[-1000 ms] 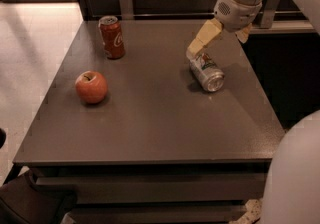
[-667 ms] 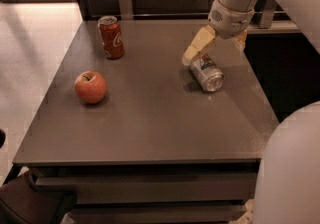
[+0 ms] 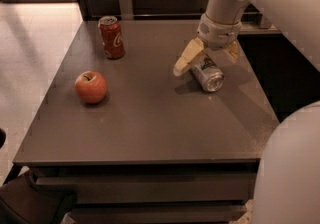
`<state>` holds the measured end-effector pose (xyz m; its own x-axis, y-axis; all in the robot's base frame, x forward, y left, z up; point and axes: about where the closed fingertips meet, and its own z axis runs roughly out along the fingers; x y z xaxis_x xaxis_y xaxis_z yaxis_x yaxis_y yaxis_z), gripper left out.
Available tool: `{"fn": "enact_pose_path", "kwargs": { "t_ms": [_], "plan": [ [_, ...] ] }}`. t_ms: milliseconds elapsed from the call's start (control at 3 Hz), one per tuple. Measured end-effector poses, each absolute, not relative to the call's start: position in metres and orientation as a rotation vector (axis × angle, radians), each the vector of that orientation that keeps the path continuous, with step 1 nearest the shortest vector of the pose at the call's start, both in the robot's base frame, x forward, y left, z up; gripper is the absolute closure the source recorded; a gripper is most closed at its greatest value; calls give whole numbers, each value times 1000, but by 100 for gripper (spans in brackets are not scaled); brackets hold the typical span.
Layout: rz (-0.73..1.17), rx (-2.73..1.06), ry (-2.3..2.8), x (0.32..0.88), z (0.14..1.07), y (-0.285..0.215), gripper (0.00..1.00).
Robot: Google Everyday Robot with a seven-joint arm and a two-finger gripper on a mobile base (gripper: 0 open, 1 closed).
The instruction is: Place 7up can upright
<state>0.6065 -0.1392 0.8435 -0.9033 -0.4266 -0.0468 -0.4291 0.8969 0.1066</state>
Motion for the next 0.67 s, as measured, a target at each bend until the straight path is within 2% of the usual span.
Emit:
{"fn": "enact_pose_path", "kwargs": {
  "t_ms": [333, 667],
  "plan": [
    [95, -702, 2965, 607, 839, -130, 12],
    [79, -710, 2949, 608, 833, -128, 36]
  ]
}}
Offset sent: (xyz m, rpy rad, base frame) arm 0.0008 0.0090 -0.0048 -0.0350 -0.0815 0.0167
